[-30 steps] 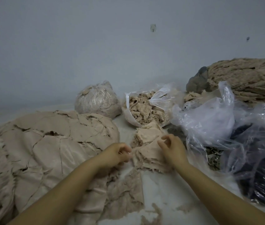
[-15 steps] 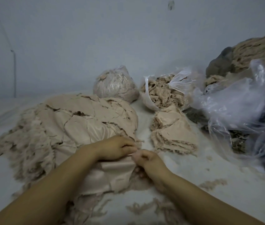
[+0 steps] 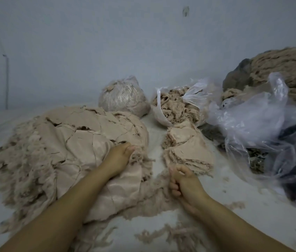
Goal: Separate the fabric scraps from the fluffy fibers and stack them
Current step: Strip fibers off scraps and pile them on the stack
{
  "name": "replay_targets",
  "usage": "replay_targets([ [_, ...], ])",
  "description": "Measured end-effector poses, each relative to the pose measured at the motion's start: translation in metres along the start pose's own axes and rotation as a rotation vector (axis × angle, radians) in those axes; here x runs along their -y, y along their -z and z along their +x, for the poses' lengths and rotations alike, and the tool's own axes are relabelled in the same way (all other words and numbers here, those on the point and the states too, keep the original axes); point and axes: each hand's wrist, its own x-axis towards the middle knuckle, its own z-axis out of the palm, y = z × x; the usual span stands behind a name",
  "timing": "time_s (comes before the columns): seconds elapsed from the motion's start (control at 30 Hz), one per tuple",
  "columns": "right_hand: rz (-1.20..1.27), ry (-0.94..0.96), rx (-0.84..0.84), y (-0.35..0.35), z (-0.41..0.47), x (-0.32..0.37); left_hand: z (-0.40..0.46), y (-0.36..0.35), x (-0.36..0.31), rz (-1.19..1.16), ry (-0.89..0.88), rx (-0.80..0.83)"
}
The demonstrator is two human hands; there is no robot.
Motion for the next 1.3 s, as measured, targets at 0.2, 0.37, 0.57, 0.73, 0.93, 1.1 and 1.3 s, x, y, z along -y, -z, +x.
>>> replay_targets([
  [0.2,-0.401,-0.034,0.167,-0.019,0.0,0.007,0.005,-0.014,-0.019,-0.042,-0.047,0.083],
  [0.37,-0.279,-0.066,0.148,-0.048,0.004,-0.001,0.005,-0.005,-0.011,-0.025,-0.016,0.06],
  [0.57,-0.275,0.055,0.037,-0.006,0.0,0.01,0.0,0.005,0.011,0.037,0.012,0.04],
  [0.73,-0.261,0.164,0.026,0.009,-0.004,0.013,-0.01,0.0,-0.015,0.014,-0.272,0.332],
  [0.93,-0.231,0.207,-0.028,0.02,-0.008,0.019,-0.02,0.006,-0.004,0.057,-0.182,0.372],
  [1.1,-0.538,0.268,0.106,0.012,-0.011,0.01,-0.023,0.011,-0.008,0.015,-0.168,0.422],
  [1.3,-0.812,0.509,0.208,-0.022,-0.001,0.01,-0.022,0.006,-0.021,-0.106,-0.235,0.448],
])
